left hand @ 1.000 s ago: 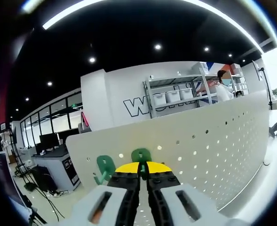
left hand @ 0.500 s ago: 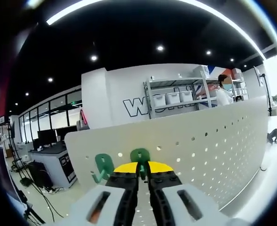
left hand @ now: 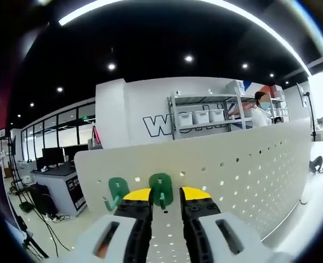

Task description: Insert the hook assembly into the mounting plate slot until the hook locks in place.

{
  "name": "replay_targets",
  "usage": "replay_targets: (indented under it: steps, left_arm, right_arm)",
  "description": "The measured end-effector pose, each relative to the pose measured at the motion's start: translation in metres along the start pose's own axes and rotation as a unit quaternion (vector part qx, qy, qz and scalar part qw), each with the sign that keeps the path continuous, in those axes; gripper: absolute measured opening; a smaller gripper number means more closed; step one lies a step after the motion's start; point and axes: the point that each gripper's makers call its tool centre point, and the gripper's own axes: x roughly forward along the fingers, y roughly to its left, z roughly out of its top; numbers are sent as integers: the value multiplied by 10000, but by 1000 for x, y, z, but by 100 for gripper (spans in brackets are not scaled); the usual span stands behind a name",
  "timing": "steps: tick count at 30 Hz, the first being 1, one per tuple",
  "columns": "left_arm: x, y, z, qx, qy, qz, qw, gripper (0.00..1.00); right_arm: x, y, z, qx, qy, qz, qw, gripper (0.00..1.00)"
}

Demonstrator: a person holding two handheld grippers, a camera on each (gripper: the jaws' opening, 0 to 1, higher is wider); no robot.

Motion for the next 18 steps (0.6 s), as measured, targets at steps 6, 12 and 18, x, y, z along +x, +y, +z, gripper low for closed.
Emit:
replay_targets:
  steps: [6,12,18]
  left_arm:
    - [-4,-2,-1,-91,-14,-24,10000,26]
    - [-8,-3,-2,-155,2,-56,9999,32]
    - [-15,-6,-1,-208,-12,-84,9997,39]
  right_arm:
    - [-1,1,0,-2,3,-3,10000,97]
    - [0,3,2,-17,-7,18,10000,97]
    - [-1,6,4,-35,-25,38,10000,97]
